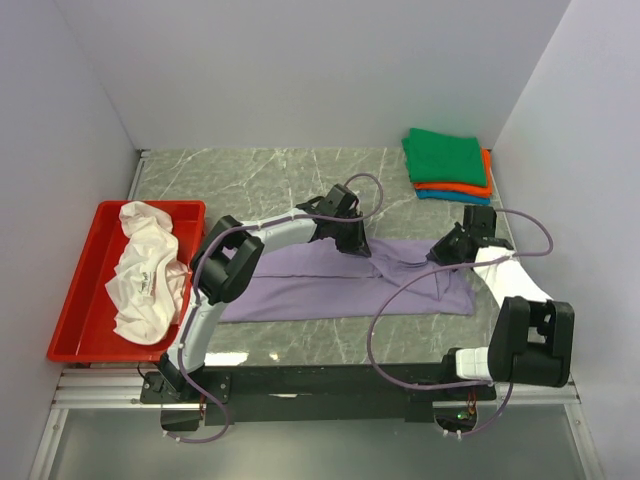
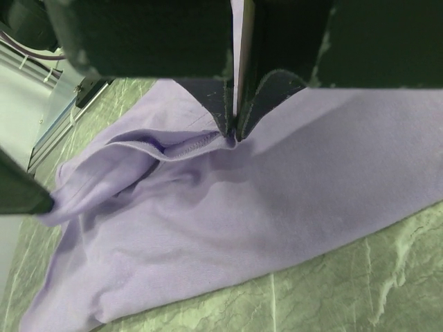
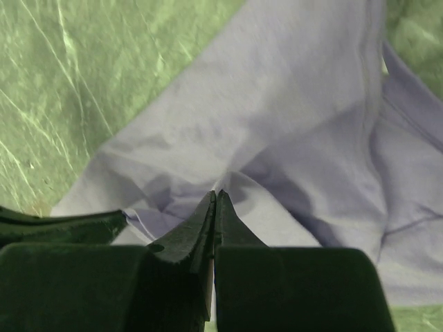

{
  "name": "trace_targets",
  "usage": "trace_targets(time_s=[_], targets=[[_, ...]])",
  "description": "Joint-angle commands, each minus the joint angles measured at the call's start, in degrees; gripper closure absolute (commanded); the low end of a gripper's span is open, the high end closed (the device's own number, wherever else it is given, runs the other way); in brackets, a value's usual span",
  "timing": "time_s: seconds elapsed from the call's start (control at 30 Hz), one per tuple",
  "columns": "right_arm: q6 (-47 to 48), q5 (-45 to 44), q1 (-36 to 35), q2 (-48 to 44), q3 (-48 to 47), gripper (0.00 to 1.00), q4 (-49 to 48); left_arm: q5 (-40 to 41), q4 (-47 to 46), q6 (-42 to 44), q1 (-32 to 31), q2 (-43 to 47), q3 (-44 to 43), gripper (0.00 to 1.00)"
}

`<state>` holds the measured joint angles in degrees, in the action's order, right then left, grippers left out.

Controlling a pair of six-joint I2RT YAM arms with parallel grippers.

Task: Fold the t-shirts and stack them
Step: Fold the tshirt

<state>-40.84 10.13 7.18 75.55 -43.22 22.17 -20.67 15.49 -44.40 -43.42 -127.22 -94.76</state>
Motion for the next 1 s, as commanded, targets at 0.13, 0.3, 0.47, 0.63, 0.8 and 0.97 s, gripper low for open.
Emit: trace_targets(time_s=[0.13, 0.3, 0.47, 0.63, 0.8, 0.97], targets=[[0.1, -1.2, 0.6, 6.2, -5.4, 1.00, -0.8, 0.9, -0.8, 1.1, 0.1, 4.3, 0.8, 0.91], [0.1, -2.1, 1.2, 9.8, -6.6, 1.00, -1.6, 1.8, -0.4, 1.3, 0.2, 4.4, 1.1, 0.89], [0.1, -1.3, 3.0, 11.4, -7.1, 1.00, -2.4, 3.1, 0.2, 1.9, 0.2, 5.7, 1.7, 0.78], [0.0, 0.8, 4.8, 9.5, -6.6, 1.00, -2.7, 4.1, -0.4, 2.5, 0.2, 7.4, 3.3, 0.62], [0.4, 0.9, 5.1, 8.2, -6.9, 1.00, -2.0, 3.6, -1.9, 2.1, 0.1, 9.5, 5.1, 0.57], [0.8, 1.5, 7.8, 8.0, -6.5, 1.00, -2.0, 3.3, -3.0, 2.1, -0.3, 11.6, 7.2, 0.57]])
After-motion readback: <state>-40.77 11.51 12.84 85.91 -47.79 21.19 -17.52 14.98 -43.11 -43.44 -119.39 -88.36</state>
